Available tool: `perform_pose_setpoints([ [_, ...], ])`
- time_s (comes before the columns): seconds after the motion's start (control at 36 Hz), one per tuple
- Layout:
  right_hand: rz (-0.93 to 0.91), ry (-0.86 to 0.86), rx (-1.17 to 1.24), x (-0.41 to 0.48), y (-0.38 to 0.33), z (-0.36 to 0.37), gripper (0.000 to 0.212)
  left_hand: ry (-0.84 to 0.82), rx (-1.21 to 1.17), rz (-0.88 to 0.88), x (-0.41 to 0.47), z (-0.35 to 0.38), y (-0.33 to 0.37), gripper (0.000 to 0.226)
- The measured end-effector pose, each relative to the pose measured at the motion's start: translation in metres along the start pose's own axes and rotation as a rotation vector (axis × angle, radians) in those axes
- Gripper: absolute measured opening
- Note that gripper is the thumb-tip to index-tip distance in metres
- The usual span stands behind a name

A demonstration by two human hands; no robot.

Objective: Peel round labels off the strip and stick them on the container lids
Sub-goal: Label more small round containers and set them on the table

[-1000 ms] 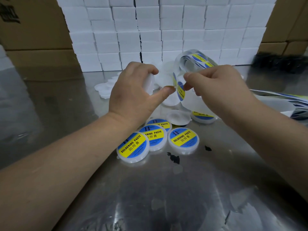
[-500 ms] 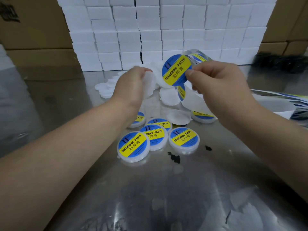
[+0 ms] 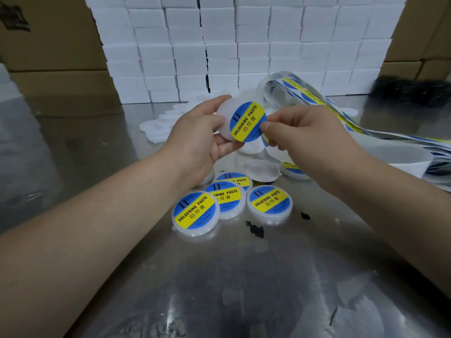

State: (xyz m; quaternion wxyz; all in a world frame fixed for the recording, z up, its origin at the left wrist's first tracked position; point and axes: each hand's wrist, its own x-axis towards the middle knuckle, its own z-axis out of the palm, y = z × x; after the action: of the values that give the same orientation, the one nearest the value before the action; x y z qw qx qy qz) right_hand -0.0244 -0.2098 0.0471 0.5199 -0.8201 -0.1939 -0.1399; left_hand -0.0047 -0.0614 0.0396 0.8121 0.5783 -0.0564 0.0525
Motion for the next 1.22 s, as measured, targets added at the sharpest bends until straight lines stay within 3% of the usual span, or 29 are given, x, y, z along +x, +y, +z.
perform_pose_setpoints([
  [0.11, 0.008, -0.010, -0.003, 0.000, 0.000, 0.001, 0.028, -0.014, -0.041, 0.017, -0.001, -0.001, -0.001, 0.033],
  [0.25, -0.003, -0.008, -0.037, -0.001, 0.000, 0.001, 0.030, -0.024, -0.037, 0.012, -0.004, 0.000, 0.000, 0.016],
  [0.47, 0.013, -0.013, -0.064, 0.000, 0.000, 0.001, 0.032, -0.087, 0.094, 0.075, -0.008, -0.001, -0.003, 0.021],
  [1.08, 0.050, 0.029, -0.141, 0.001, 0.004, 0.001, 0.019, -0.090, 0.140, 0.112, -0.010, 0.001, -0.005, 0.025],
  [1.22, 0.054, 0.033, -0.169, 0.001, 0.004, 0.000, 0.026, -0.081, 0.152, 0.114, -0.011, 0.001, -0.004, 0.026],
])
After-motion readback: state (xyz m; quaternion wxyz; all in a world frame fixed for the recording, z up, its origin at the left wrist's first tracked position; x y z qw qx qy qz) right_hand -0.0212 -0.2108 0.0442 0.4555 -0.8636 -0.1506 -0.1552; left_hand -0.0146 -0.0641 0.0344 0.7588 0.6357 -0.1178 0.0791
